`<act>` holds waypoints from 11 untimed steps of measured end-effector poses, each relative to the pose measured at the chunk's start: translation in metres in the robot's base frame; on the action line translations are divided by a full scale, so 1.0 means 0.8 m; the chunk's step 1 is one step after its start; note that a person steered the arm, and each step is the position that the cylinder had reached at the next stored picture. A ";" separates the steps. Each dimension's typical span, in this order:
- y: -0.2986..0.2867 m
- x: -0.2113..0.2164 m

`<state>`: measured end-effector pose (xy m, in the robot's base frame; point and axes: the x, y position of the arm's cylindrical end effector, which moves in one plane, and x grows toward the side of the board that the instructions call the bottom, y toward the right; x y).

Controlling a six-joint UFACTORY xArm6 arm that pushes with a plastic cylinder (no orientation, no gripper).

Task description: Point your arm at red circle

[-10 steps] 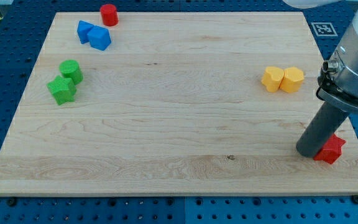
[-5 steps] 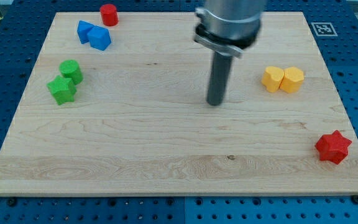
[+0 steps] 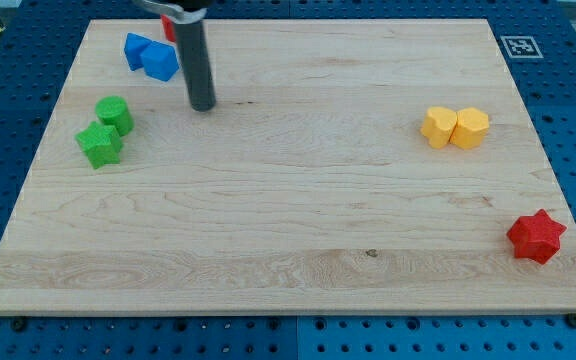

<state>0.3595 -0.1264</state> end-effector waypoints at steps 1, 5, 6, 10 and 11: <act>-0.066 -0.023; -0.192 -0.209; -0.184 -0.211; -0.116 -0.210; -0.082 -0.210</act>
